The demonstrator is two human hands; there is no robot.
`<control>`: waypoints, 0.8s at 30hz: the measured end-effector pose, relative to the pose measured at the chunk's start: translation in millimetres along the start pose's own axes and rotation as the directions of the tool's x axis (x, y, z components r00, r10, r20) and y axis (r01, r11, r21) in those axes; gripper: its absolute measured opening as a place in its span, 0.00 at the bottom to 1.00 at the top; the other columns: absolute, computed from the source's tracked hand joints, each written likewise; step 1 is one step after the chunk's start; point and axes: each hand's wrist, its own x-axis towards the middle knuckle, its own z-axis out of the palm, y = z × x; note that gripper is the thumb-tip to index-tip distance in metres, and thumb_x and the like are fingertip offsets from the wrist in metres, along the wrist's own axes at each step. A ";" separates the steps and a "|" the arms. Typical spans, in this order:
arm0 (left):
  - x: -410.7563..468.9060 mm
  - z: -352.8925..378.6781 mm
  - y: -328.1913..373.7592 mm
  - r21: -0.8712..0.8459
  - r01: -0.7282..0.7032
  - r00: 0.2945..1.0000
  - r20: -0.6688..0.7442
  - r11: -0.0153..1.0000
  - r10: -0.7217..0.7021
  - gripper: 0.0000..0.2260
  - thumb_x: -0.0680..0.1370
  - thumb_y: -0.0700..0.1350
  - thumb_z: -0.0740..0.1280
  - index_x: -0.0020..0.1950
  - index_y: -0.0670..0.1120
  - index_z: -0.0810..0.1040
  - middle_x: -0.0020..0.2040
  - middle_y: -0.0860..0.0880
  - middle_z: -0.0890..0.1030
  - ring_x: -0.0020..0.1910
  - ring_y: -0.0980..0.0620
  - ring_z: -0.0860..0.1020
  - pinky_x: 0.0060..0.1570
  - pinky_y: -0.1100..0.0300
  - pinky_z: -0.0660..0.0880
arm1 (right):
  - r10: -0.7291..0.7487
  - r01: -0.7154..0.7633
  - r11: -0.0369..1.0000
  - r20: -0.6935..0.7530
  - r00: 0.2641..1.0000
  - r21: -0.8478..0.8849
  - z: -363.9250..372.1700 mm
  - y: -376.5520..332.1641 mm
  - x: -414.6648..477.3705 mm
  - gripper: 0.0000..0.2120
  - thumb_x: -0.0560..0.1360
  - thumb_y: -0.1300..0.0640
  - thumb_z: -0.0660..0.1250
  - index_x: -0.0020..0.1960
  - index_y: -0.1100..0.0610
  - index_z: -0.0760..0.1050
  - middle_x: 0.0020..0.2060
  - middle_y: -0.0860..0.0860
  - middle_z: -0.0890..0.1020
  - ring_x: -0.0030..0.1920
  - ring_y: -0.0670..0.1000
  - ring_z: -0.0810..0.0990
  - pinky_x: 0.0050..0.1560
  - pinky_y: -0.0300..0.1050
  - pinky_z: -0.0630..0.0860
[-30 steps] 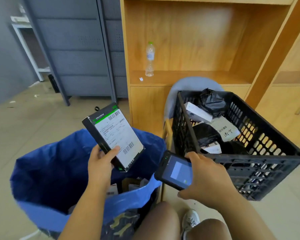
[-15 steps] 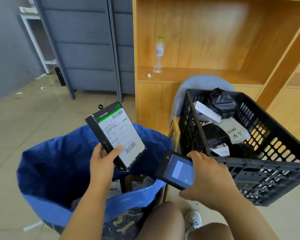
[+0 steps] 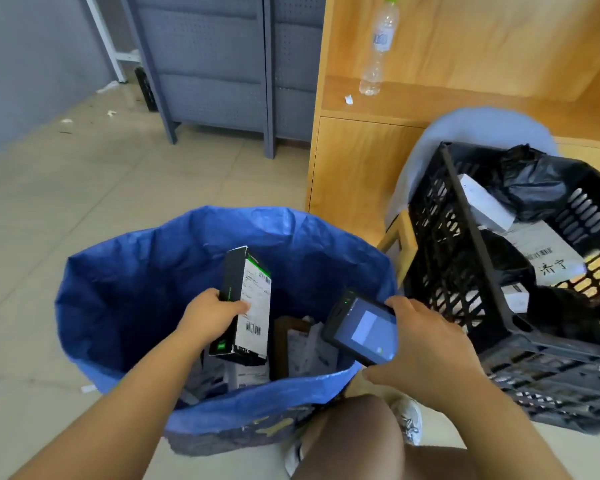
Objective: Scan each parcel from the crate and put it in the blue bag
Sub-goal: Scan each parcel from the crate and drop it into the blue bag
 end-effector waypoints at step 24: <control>111.4 141.8 -100.6 0.614 0.116 0.895 0.276 0.780 -0.351 0.07 0.79 0.40 0.62 0.54 0.40 0.77 0.51 0.42 0.78 0.48 0.46 0.76 0.44 0.58 0.73 | 0.117 -0.105 0.991 0.164 0.980 -0.078 57.2 23.6 102.3 0.37 0.57 0.36 0.72 0.59 0.48 0.61 0.50 0.45 0.72 0.46 0.51 0.71 0.42 0.47 0.66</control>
